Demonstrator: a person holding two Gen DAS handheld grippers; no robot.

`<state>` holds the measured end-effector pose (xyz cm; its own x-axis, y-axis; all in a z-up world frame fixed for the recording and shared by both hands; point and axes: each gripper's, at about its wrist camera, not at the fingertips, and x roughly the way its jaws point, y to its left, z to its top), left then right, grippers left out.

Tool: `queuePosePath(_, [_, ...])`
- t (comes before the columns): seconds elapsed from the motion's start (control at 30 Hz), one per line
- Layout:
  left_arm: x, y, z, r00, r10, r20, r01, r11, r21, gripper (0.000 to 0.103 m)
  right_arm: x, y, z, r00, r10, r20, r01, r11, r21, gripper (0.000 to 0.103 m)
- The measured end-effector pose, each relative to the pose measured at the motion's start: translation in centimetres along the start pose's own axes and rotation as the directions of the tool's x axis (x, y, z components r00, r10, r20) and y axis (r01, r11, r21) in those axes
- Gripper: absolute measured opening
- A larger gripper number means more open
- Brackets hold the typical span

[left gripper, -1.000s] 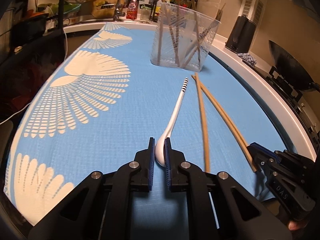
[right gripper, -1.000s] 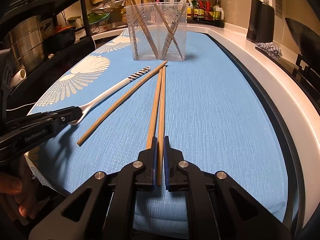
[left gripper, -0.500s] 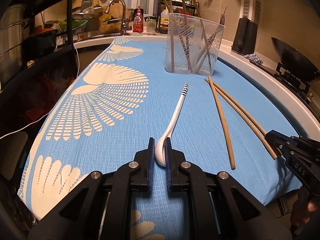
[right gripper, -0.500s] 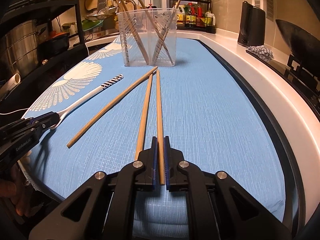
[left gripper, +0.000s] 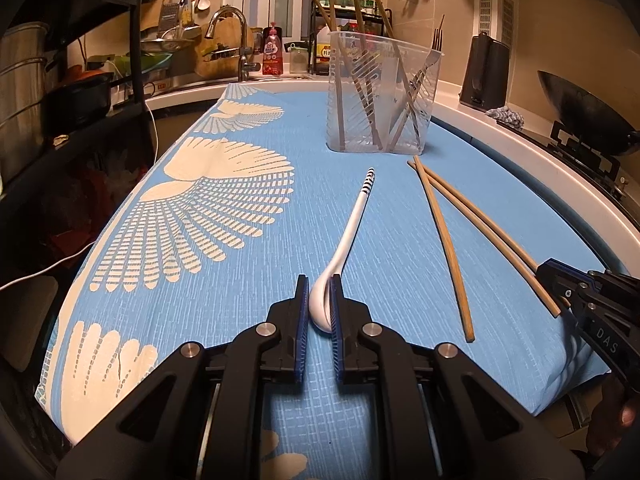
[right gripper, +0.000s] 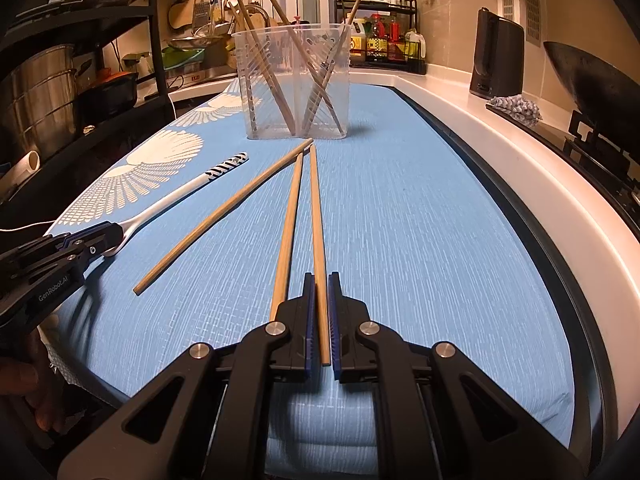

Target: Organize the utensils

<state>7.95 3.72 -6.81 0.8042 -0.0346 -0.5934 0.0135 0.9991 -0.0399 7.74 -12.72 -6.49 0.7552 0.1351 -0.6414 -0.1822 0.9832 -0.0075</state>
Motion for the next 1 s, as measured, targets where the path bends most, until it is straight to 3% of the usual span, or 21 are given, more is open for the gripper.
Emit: queuePosePath(1.0, [-0.23, -0.50, -0.38, 1.000, 0.023, 0.012, -0.023, 0.999, 0.023, 0.010, -0.18, -0.33, -0.17, 0.999, -0.049, 0.005, 0.049, 0.999, 0.010, 0.007])
